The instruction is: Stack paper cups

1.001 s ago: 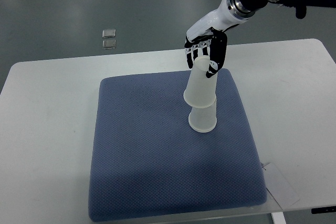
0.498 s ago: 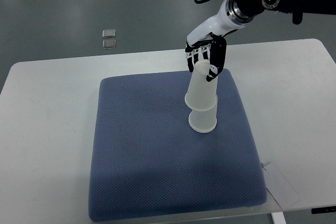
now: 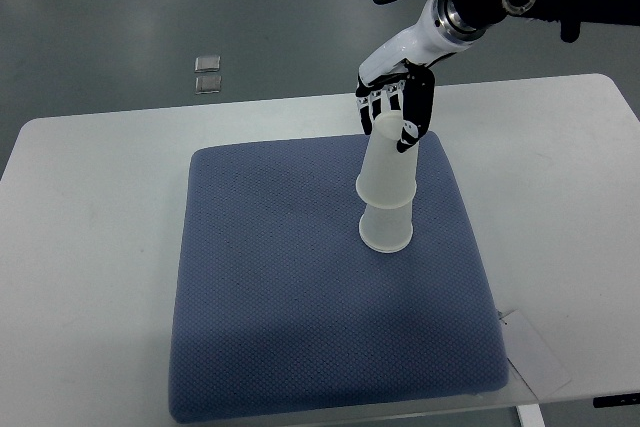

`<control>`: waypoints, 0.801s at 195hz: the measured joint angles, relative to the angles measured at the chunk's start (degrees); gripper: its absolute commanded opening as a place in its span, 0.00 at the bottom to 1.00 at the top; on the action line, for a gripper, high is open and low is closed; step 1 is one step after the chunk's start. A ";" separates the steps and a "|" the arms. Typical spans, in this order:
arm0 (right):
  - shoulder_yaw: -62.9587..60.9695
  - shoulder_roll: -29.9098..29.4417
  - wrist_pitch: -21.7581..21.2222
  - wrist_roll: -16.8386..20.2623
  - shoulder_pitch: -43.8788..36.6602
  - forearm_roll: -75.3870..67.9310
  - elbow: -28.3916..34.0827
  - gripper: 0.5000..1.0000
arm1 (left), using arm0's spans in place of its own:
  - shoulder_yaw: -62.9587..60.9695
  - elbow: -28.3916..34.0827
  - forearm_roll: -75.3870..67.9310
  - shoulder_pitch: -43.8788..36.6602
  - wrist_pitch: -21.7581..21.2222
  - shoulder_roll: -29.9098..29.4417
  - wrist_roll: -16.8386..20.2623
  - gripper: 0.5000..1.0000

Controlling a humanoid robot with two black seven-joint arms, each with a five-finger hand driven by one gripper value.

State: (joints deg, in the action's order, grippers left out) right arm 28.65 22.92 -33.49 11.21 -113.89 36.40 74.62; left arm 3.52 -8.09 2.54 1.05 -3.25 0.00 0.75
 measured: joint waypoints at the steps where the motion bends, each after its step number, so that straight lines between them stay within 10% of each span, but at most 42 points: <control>1: 0.00 0.00 -0.01 0.00 -0.01 0.00 0.00 0.27 | 0.00 0.00 0.00 0.00 0.00 0.00 0.00 1.00; 156: 0.44 0.35 0.11 0.04 0.75 1.96 -0.57 0.42 | 0.00 0.00 0.00 0.01 0.00 0.00 0.02 1.00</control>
State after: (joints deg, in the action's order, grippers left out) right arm 29.08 23.27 -33.38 11.25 -113.14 38.36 74.05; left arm 3.52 -8.09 2.54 1.06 -3.25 0.00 0.77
